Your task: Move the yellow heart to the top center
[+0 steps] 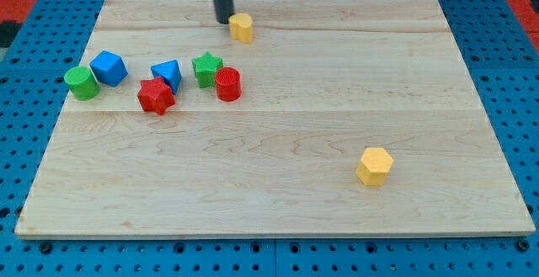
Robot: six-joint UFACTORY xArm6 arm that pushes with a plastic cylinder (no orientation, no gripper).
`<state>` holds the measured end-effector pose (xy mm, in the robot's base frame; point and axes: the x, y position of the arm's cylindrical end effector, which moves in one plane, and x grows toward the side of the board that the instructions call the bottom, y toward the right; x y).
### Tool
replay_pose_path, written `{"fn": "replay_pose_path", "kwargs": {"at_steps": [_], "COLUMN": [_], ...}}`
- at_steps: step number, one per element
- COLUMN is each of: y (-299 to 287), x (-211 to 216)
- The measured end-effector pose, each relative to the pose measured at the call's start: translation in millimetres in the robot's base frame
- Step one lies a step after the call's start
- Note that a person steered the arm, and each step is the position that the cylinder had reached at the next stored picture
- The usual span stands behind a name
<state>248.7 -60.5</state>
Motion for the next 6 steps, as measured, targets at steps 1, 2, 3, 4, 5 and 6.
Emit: {"fn": "replay_pose_path", "kwargs": {"at_steps": [1, 2, 3, 4, 5, 6], "y": [-32, -45, -5, 36, 41, 51], "x": [21, 46, 23, 22, 31, 55]}}
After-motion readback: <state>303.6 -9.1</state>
